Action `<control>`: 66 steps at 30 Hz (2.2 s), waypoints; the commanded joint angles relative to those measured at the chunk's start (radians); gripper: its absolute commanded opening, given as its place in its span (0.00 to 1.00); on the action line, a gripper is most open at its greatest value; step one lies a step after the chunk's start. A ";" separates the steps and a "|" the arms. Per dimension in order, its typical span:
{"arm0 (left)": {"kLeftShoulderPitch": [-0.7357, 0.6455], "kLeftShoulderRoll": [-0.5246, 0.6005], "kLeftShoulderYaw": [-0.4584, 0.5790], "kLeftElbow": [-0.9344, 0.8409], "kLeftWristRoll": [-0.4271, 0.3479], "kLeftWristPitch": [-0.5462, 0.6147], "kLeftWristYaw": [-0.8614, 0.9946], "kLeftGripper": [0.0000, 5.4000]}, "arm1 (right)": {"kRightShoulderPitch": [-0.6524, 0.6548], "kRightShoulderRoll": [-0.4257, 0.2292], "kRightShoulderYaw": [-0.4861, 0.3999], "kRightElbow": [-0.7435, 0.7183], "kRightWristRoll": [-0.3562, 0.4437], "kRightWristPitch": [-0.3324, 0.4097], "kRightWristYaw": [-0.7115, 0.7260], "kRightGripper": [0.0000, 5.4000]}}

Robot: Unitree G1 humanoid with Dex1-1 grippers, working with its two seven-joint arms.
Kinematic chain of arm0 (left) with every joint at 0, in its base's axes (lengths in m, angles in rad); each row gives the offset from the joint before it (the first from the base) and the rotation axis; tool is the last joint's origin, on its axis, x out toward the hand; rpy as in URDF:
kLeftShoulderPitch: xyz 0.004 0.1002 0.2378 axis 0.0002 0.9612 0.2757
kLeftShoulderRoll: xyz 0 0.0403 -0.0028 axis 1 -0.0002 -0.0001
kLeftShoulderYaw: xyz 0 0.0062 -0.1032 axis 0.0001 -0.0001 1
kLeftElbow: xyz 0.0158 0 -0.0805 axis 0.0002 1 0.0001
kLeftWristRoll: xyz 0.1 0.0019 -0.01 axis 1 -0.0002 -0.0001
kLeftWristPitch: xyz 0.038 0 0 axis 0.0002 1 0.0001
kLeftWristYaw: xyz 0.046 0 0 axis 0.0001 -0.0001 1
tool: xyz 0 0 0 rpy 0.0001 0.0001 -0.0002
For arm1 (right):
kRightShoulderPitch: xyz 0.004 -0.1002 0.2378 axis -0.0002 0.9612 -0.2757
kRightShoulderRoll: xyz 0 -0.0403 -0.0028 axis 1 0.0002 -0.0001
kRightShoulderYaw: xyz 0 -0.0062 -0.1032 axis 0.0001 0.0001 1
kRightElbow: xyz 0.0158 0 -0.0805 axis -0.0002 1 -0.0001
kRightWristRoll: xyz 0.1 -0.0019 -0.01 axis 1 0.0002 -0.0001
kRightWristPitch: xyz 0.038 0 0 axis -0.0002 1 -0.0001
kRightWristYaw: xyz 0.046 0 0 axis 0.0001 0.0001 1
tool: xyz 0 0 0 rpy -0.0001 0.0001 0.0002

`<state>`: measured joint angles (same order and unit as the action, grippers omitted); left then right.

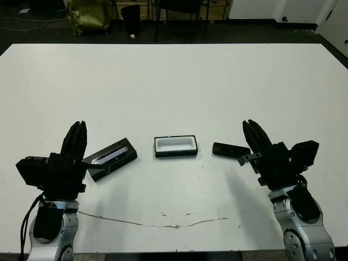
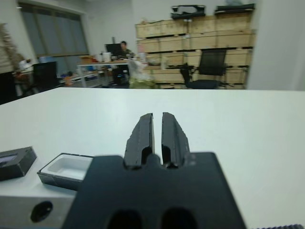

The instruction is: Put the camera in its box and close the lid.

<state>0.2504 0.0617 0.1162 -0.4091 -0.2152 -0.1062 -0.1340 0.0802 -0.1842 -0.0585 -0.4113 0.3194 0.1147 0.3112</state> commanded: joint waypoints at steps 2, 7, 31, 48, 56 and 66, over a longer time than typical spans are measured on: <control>0.017 0.002 0.004 0.020 -0.009 0.000 -0.009 0.01 | -0.053 -0.081 -0.050 0.015 0.038 0.040 0.056 0.00; 0.013 -0.005 -0.006 0.019 0.005 0.005 -0.001 0.01 | -0.191 -0.208 -0.093 0.116 0.049 0.038 0.170 0.00; 0.031 -0.003 -0.006 0.019 0.015 0.007 0.001 0.00 | -0.588 -0.443 0.130 0.613 -0.060 0.076 0.718 0.89; 0.046 -0.004 -0.006 0.020 0.015 0.004 0.002 0.00 | -0.685 -0.444 0.169 0.865 -0.089 0.048 0.935 1.00; 0.041 -0.004 -0.005 0.038 0.004 -0.009 -0.010 0.00 | -0.713 -0.431 0.170 1.002 -0.128 -0.042 0.967 1.00; 0.044 -0.006 -0.009 0.038 0.016 -0.005 -0.005 0.00 | -0.723 -0.422 0.175 1.072 -0.158 -0.063 0.988 1.00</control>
<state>0.2792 0.0532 0.1066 -0.3864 -0.2063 -0.1155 -0.1415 -0.6405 -0.6093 0.1075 0.6418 0.1752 0.0589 1.2882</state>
